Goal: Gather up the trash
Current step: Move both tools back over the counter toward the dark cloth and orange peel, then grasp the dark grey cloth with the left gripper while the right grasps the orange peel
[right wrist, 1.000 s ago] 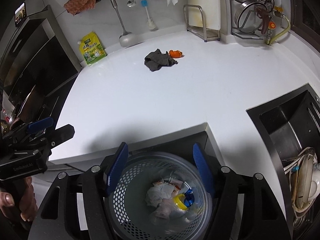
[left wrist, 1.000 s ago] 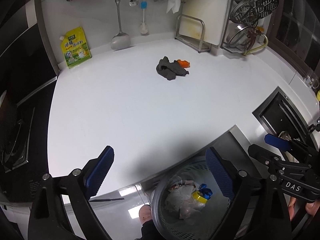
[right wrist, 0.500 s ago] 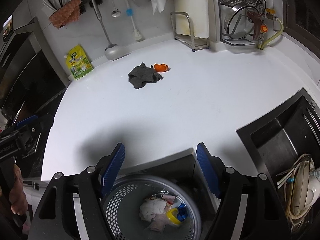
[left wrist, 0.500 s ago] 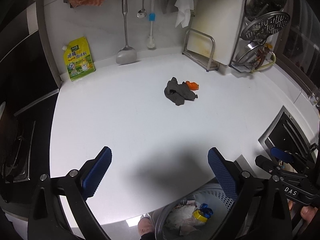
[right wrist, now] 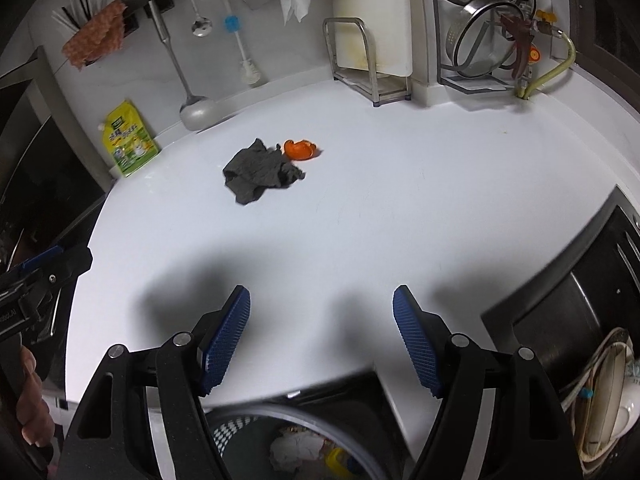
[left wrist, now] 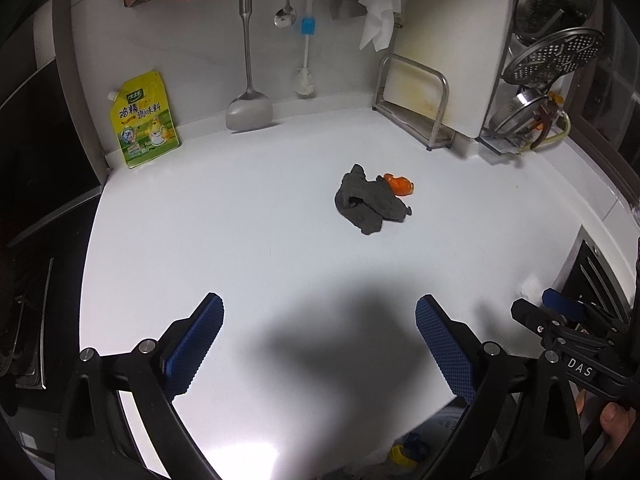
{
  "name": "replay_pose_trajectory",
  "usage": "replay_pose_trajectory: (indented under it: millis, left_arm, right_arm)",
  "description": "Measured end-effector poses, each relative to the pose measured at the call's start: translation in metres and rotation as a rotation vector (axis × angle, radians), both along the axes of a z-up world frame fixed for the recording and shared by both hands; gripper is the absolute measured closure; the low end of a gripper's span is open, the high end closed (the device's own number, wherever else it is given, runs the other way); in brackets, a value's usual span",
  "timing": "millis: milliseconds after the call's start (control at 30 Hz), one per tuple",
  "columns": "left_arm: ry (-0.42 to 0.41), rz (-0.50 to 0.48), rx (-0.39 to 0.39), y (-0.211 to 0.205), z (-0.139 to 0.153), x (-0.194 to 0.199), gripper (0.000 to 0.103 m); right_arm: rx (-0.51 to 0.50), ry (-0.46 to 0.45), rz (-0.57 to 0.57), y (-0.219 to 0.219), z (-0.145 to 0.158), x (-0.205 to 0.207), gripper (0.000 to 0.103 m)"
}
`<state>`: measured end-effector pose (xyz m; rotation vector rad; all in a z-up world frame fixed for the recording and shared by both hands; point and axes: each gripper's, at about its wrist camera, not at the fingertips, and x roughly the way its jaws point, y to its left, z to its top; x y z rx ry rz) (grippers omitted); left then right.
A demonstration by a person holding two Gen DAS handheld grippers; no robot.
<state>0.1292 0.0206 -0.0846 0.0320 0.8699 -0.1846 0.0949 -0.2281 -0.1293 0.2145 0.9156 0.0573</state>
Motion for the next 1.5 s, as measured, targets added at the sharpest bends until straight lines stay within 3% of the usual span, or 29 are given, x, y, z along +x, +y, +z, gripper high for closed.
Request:
replay_pose_trajectory:
  millis: [567, 900, 1000, 1067, 1167, 1233, 1500]
  left_arm:
    - [0.006, 0.009, -0.024, -0.050, -0.046, 0.116, 0.008]
    - [0.042, 0.054, -0.045, -0.072, -0.091, 0.169, 0.010]
    - [0.052, 0.046, -0.060, -0.076, -0.097, 0.176, 0.025]
    - [0.072, 0.036, -0.059, -0.080, -0.103, 0.181, 0.043]
    - [0.070, 0.009, -0.075, -0.083, -0.105, 0.181, 0.062]
    - [0.066, -0.009, -0.079, -0.084, -0.104, 0.180, 0.070]
    - [0.061, -0.004, -0.056, -0.058, -0.096, 0.187, 0.077]
  right_arm:
    - [-0.034, -0.066, 0.024, -0.006, -0.010, 0.116, 0.032]
    - [-0.032, -0.043, -0.016, -0.025, -0.036, 0.139, 0.032]
    - [-0.040, -0.029, -0.024, -0.029, -0.045, 0.141, 0.032]
    - [-0.036, -0.021, -0.036, -0.032, -0.050, 0.143, 0.032]
    - [-0.031, -0.022, -0.047, -0.034, -0.052, 0.147, 0.032]
    - [-0.030, -0.028, -0.043, -0.033, -0.052, 0.151, 0.032]
    - [-0.029, -0.051, 0.016, -0.007, -0.051, 0.182, 0.032]
